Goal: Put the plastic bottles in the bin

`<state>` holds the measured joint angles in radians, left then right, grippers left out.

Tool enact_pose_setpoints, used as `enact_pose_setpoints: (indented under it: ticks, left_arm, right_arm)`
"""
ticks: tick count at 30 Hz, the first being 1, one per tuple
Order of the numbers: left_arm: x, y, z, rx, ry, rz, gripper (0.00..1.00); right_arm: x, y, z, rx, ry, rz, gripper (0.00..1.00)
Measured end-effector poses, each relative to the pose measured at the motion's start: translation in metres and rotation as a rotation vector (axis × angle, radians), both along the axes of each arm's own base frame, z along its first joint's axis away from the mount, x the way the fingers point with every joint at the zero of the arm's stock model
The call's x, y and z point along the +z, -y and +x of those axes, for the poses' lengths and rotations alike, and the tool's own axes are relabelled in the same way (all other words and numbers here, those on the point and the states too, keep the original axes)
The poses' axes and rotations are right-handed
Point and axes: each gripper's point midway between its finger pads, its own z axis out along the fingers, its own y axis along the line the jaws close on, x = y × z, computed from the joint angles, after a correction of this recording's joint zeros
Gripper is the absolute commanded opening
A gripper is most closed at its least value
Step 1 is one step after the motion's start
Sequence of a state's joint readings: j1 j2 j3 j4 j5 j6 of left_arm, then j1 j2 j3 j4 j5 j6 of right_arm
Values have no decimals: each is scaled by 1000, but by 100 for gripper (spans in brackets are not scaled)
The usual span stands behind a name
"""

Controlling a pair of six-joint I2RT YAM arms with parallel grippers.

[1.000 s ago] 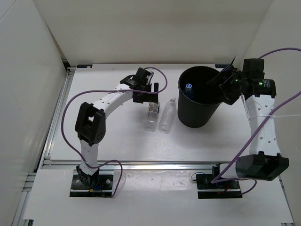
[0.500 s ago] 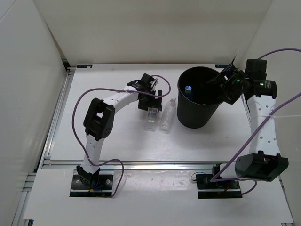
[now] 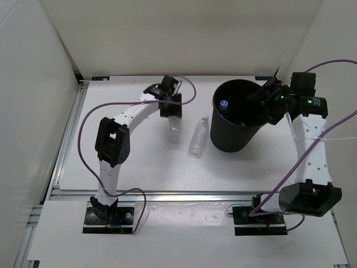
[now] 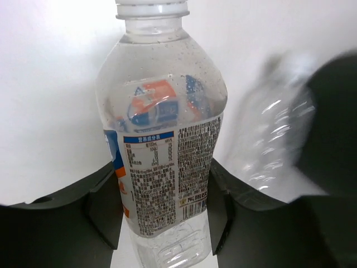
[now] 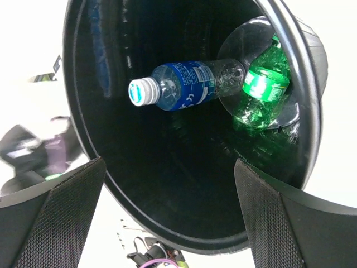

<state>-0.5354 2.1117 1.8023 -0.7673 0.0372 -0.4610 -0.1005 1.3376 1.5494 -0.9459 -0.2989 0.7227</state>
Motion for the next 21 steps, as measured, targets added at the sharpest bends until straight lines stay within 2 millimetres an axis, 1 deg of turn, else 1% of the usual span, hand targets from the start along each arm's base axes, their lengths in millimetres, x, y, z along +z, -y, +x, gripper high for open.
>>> enact_pose_setpoints:
  ticks: [2,3,5,6,7,8,9,10,11,12,13,14,15,16,18,19,20,21]
  left_arm:
    - [49,0,28,32,122,-15,58]
    - [82,3,45,49,206,-46,58]
    - [173,11,76,72,409,-157,58]
    - [223,15,85,78,519,-231,60]
    - [272,19,88,71,622,-312,60]
    - [315,23,85,58,711,-395,60]
    - [356,26,78,39,790,-479,61]
    - [386,30,66,10,840,-552,62]
    - [408,35,54,-28,873,-608,64]
    - [422,41,43,-65,896,-646,65]
    - [433,51,32,-109,910,-682,65]
    - [438,65,20,-162,911,-715,67]
    - [436,78,11,-204,897,-735,67]
    - [432,95,1,-255,874,-758,68]
    - [414,124,-12,-338,811,-784,70]
    - [401,141,-19,-382,768,-797,71]
    - [390,153,-23,-410,734,-804,71]
    - [376,165,-27,-440,690,-811,74]
  right_arm:
    - [-3,2,-1,-8,-5,6,100]
    - [-4,4,-1,-14,-8,7,100]
    - [-8,7,-4,-29,-17,9,100]
    - [-7,9,-6,-36,-16,9,100]
    - [-7,10,-8,-42,-12,6,100]
    - [-5,11,-10,-45,-4,4,100]
    - [-3,12,-12,-51,4,0,100]
    - [1,14,-13,-56,19,-2,100]
    - [5,15,-15,-62,32,-3,100]
    - [9,18,-16,-73,46,-4,100]
    - [15,21,-17,-87,61,-6,100]
    - [20,24,-19,-99,76,-7,100]
    - [25,27,-19,-109,92,-9,100]
    - [32,31,-19,-119,112,-12,100]
    - [47,37,-18,-138,150,-18,100]
    - [56,39,-18,-145,174,-20,100]
    - [63,41,-18,-151,193,-23,100]
    - [72,44,-18,-158,216,-26,100]
